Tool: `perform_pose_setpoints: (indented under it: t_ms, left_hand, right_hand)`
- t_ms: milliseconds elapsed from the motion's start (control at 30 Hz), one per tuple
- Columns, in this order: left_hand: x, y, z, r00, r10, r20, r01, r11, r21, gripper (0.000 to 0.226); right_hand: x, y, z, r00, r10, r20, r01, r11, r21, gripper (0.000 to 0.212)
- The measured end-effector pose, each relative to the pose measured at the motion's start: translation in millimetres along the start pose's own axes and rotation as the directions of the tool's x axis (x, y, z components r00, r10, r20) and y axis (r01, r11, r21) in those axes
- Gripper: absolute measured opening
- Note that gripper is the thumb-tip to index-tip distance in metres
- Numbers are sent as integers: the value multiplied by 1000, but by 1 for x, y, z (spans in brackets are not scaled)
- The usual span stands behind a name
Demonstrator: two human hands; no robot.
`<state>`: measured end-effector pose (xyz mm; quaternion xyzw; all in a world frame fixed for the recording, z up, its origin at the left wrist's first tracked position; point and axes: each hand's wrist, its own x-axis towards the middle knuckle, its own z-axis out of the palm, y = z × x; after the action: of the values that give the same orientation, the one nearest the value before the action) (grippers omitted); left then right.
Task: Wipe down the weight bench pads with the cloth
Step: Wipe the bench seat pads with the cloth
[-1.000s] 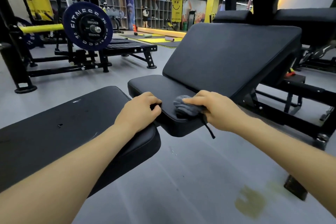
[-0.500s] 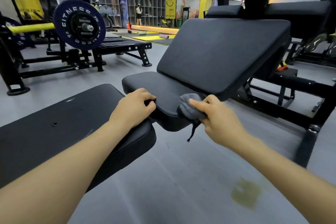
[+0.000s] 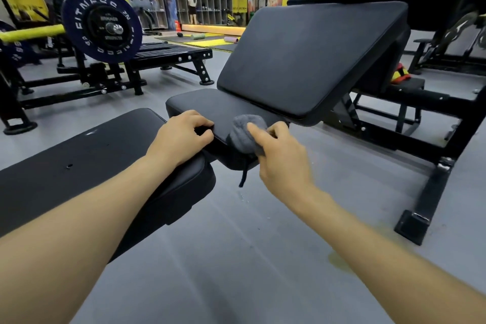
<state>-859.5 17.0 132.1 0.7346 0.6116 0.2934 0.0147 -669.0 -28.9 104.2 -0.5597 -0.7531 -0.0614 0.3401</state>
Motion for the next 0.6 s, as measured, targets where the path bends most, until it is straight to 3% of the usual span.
perform_pose_setpoints:
  t_ms: [100,267,500,600]
  left_hand:
    - [-1,1,0,1000,4,11,-4,1000,-2,28]
    - [1,0,0,1000,8,1,-8,1000,-19,27]
    - [3,-2,1,1000,1,19,-1,1000,-15,28]
    - [0,0,-3,999,-2,46,3,1000,-30,28]
  right_hand:
    - [8,15,-4,1000,-22,18,23,997,-68,53]
    - [38,41,-12,975,218,29,-210,962,-174,42]
    - [10,-16,-10,986,-46,163,76,980,-183,55]
    - [26,-6,-24,967,-8,256,54,983,-173,55]
